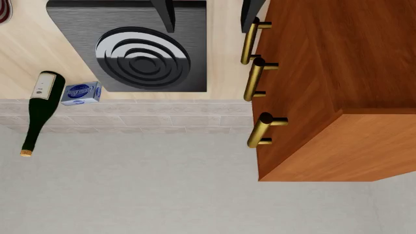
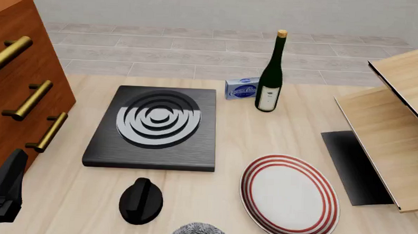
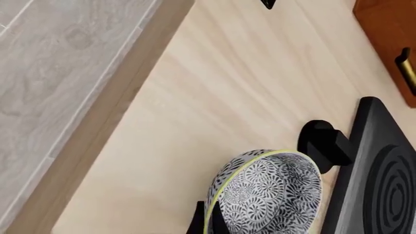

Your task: Put the bowl on the stove.

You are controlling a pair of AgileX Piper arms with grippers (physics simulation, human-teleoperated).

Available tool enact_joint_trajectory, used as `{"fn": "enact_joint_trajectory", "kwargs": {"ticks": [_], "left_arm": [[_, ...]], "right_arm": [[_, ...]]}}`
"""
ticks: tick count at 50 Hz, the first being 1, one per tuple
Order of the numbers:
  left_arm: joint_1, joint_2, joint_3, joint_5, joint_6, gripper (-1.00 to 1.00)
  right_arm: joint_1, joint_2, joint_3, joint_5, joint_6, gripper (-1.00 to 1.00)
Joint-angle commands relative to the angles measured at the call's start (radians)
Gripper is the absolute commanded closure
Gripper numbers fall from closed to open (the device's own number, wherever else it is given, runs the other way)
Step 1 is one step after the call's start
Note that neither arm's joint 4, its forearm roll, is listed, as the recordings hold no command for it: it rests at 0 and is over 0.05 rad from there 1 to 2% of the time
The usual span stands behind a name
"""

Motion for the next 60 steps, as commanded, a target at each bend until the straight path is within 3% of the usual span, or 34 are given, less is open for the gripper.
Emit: {"fn": "enact_joint_trajectory", "kwargs": {"ticks": [1, 22, 39, 49, 60], "left_arm": [[0.0, -0.001, 0.0, 0.0, 0.0, -1.0], [0.0, 0.0, 0.0, 0.0, 0.0, -1.0], [0.0, 0.0, 0.0, 0.0, 0.0, -1.0], [0.0, 0.0, 0.0, 0.0, 0.0, -1.0], [0.0, 0.0, 0.0, 0.0, 0.0, -1.0]], "right_arm": [[0.002, -0.038, -0.002, 0.049, -0.024, 1.0], [-0.005, -0.205, -0.044, 0.246, -0.11, 1.0], [-0.129, -0.327, -0.095, 0.437, -0.274, 1.0], [-0.227, -0.306, -0.138, 0.464, -0.386, 1.0], [-0.263, -0.224, -0.256, 0.518, -0.394, 1.0]]}}
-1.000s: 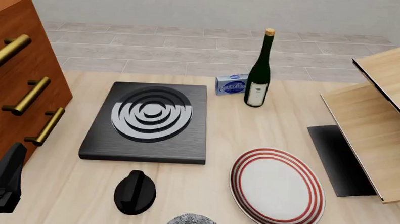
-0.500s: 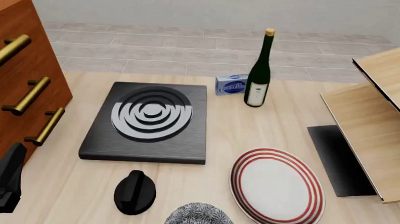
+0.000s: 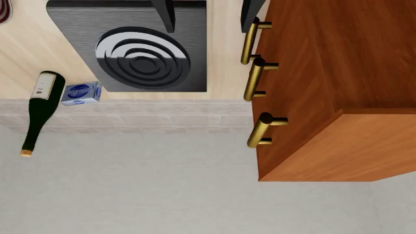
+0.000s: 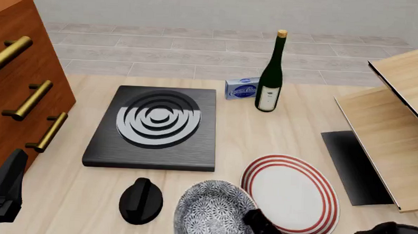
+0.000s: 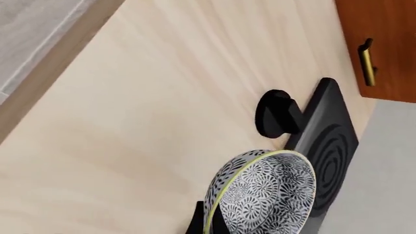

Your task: Put the bowl on the stove.

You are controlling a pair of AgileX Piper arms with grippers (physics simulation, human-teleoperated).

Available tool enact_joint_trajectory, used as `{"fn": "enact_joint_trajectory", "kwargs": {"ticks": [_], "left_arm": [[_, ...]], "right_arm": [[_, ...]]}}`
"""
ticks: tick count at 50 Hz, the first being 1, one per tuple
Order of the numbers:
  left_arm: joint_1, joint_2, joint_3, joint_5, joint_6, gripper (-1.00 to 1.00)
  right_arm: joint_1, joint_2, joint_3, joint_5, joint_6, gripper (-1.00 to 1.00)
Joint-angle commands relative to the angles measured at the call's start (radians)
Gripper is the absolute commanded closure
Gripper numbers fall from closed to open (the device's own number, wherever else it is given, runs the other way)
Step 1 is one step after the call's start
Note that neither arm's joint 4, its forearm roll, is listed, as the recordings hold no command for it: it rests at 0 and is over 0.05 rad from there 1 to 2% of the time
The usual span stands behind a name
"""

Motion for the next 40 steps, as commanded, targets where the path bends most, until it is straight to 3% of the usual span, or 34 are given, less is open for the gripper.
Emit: {"fn": "enact_joint_trajectory", "kwargs": {"ticks": [1, 21, 37, 40], "left_arm": [[0.0, 0.0, 0.0, 0.0, 0.0, -1.0], [0.0, 0.0, 0.0, 0.0, 0.0, -1.0], [0.0, 0.0, 0.0, 0.0, 0.0, -1.0], [0.0, 0.0, 0.0, 0.0, 0.0, -1.0]], "right_arm": [[-0.062, 0.057, -0.109, 0.051, -0.041, 1.0], [-0.096, 0.234, -0.415, 0.129, 0.038, 1.0], [-0.175, 0.372, -0.599, 0.2, 0.033, 1.0], [-0.165, 0.396, -0.663, 0.235, 0.067, 1.0]]}}
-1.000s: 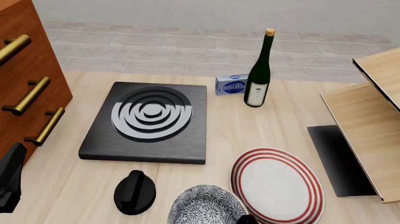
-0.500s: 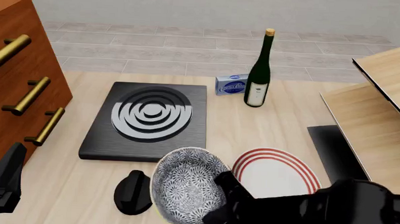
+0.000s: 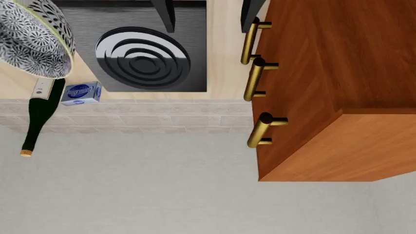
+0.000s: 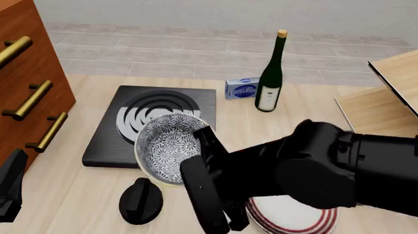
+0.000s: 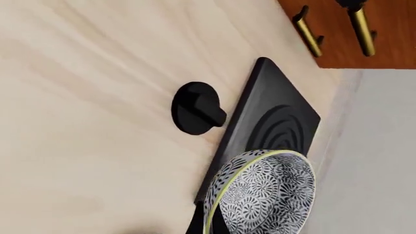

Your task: Put the bowl on the stove.

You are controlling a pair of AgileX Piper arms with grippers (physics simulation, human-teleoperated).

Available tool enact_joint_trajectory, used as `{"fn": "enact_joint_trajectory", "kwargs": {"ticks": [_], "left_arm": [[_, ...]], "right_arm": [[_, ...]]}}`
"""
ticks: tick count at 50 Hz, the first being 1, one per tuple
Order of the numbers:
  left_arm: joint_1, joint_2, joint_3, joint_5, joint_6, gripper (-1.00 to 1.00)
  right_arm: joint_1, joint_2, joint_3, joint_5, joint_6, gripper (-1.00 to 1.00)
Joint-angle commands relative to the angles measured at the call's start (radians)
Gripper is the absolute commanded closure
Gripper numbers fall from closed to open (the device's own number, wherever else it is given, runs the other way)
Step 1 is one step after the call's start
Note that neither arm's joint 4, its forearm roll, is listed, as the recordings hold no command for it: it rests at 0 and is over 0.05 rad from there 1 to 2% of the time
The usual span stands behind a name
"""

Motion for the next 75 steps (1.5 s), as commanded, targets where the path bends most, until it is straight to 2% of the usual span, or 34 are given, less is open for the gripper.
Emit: {"fn": "enact_joint_trajectory", "kwargs": {"ticks": [1, 5, 7, 9, 17, 25, 29, 42, 60, 75], "left_arm": [[0.0, 0.0, 0.0, 0.0, 0.0, -1.0], [0.0, 0.0, 0.0, 0.0, 0.0, -1.0], [0.0, 0.0, 0.0, 0.0, 0.0, -1.0], [0.0, 0.001, 0.0, 0.0, 0.0, -1.0], [0.0, 0.0, 0.0, 0.0, 0.0, -1.0], [0.0, 0.0, 0.0, 0.0, 0.0, -1.0], [0.0, 0.0, 0.0, 0.0, 0.0, -1.0], [0.0, 0.0, 0.0, 0.0, 0.0, -1.0], [0.0, 0.0, 0.0, 0.0, 0.0, -1.0], [0.0, 0.0, 0.0, 0.0, 0.0, -1.0]], "right_arm": [[-0.028, 0.094, -0.169, 0.066, 0.038, 1.0], [-0.024, 0.119, -0.203, 0.075, 0.054, 1.0], [-0.003, 0.142, -0.246, 0.099, 0.099, 1.0], [-0.009, 0.16, -0.251, 0.087, 0.087, 1.0], [-0.053, 0.273, -0.397, 0.113, 0.086, 1.0], [-0.073, 0.366, -0.546, 0.155, 0.111, 1.0], [-0.096, 0.404, -0.592, 0.163, 0.099, 1.0], [-0.129, 0.503, -0.727, 0.207, 0.114, 1.0], [-0.184, 0.618, -0.836, 0.225, 0.127, 1.0], [-0.198, 0.681, -0.866, 0.217, 0.147, 1.0]]}}
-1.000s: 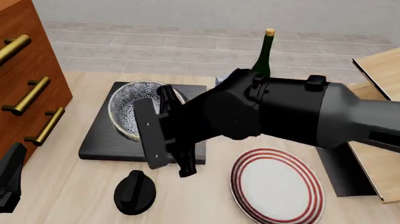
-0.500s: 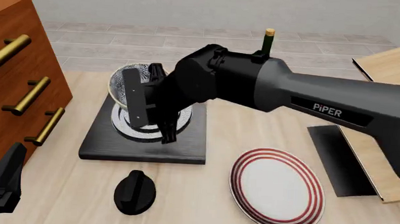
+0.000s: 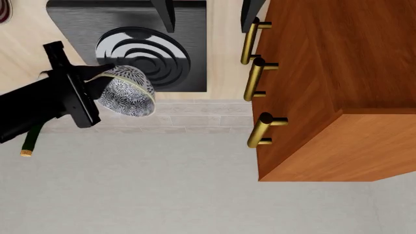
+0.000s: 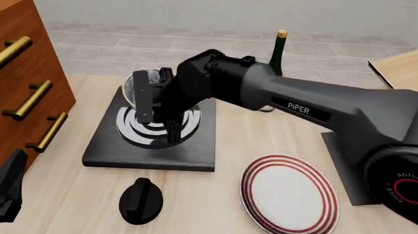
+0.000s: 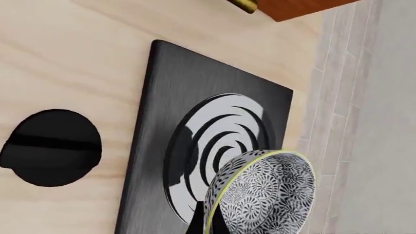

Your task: Put the bowl on the stove.

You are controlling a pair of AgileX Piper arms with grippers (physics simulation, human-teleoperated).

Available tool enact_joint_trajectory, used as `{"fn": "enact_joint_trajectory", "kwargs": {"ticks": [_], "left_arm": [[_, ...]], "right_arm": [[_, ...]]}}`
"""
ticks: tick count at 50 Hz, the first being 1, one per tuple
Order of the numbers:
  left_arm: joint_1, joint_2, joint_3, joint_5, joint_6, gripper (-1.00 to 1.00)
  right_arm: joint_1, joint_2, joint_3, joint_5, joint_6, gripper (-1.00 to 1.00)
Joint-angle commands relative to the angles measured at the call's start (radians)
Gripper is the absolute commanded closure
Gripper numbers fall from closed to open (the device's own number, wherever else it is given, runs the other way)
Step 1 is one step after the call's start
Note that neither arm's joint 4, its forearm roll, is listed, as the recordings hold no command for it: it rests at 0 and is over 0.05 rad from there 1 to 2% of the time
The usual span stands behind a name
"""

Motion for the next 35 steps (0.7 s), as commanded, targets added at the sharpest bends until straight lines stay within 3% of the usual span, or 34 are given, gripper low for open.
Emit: {"fn": "enact_joint_trajectory", "kwargs": {"ticks": [1, 35], "left_arm": [[0.0, 0.0, 0.0, 0.0, 0.0, -1.0], [0.0, 0.0, 0.0, 0.0, 0.0, -1.0]], "right_arm": [[-0.02, 0.052, -0.047, 0.0, 0.016, 1.0], [-0.022, 0.131, -0.095, -0.003, 0.043, 1.0]]}}
